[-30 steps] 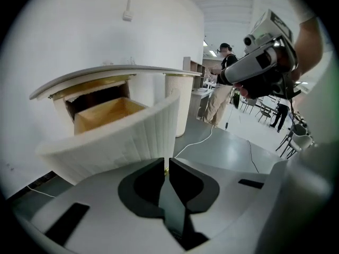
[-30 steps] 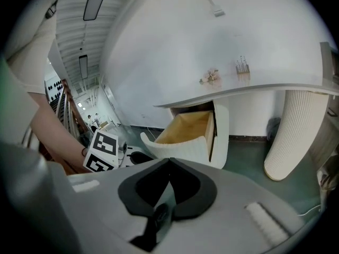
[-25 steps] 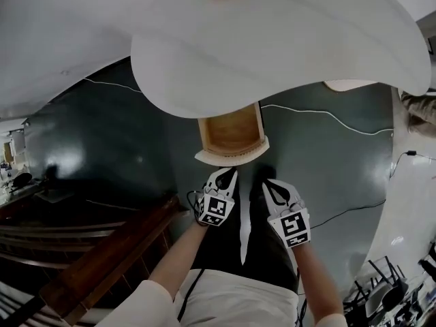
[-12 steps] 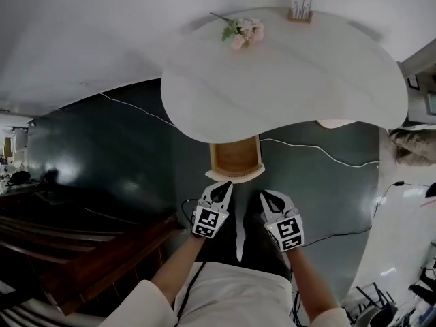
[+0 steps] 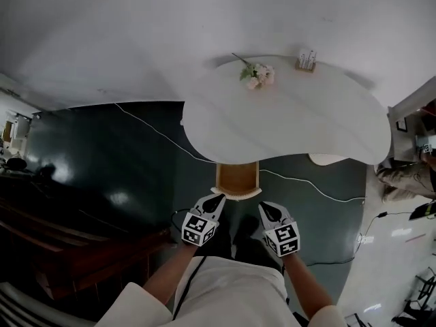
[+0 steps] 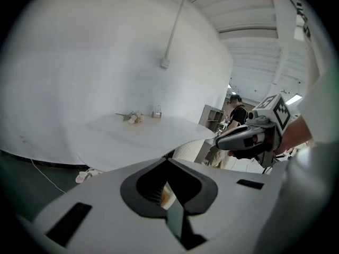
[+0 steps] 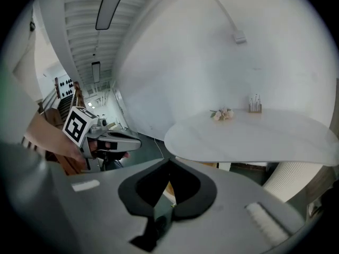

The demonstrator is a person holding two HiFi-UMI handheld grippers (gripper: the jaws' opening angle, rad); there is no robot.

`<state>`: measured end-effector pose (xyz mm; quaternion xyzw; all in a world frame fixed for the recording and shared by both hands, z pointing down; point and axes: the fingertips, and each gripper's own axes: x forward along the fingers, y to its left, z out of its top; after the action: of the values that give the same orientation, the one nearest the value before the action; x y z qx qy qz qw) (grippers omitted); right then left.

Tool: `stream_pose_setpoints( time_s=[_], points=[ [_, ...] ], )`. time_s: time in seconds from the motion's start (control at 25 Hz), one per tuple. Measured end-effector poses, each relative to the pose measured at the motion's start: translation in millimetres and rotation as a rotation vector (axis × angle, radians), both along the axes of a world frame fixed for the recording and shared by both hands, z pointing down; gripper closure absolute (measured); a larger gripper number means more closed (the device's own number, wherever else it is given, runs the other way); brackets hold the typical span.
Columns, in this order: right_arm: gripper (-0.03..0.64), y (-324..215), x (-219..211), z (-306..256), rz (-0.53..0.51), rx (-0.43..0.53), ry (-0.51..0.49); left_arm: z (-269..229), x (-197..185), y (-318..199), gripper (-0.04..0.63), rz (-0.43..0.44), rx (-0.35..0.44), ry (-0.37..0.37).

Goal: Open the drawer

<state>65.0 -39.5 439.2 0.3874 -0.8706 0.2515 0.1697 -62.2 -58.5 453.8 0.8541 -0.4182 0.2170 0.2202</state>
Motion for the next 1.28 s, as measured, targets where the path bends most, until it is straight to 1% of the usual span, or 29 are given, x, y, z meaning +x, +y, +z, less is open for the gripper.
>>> stream_pose_setpoints(
  time_s=[0.24, 0.4, 0.64, 0.76, 0.88, 1.08, 1.16, 1.28],
  points=[
    [0.606, -3.1, -3.2, -57.0, 0.008, 0.076, -0.01, -58.7, -15.9, 10.9, 0.589, -0.006, 0.046, 0.042],
    [0.606, -6.2, -6.9, -80.7, 0.028, 0.106, 0.007, -92.5, -28.7, 13.6, 0.589, 0.007, 0.089, 0.048],
    [0.606, -11.4, -7.9, -125.6, 0.099, 0.163, 0.013, -147.5, -53.4, 10.0, 0.589, 0.005, 0.171, 0.092],
    [0.606, -15.0, -7.2, -147.6, 0.138, 0.178, 0.015, -172.5, -65.2, 5.3, 0.588, -0.003, 0.199, 0.111],
    [0.606, -21.1, -7.5, -170.3, 0.165, 0.199, 0.002, -191.7, -78.4, -1.4, 0.589, -0.018, 0.22, 0.12],
    [0.606, -28.2, -9.0, -207.2, 0.175, 0.271, -0.016, -217.6, -97.8, -10.9, 0.589, -0.05, 0.279, 0.135],
    [0.606, -30.1, -9.7, -217.7, 0.181, 0.292, -0.024, -228.1, -104.3, -13.3, 0.589, -0.058, 0.306, 0.141],
    [0.606, -31.9, -10.0, -226.9, 0.187, 0.318, -0.032, -238.7, -110.4, -14.5, 0.589, -0.056, 0.325, 0.143]
  ],
)
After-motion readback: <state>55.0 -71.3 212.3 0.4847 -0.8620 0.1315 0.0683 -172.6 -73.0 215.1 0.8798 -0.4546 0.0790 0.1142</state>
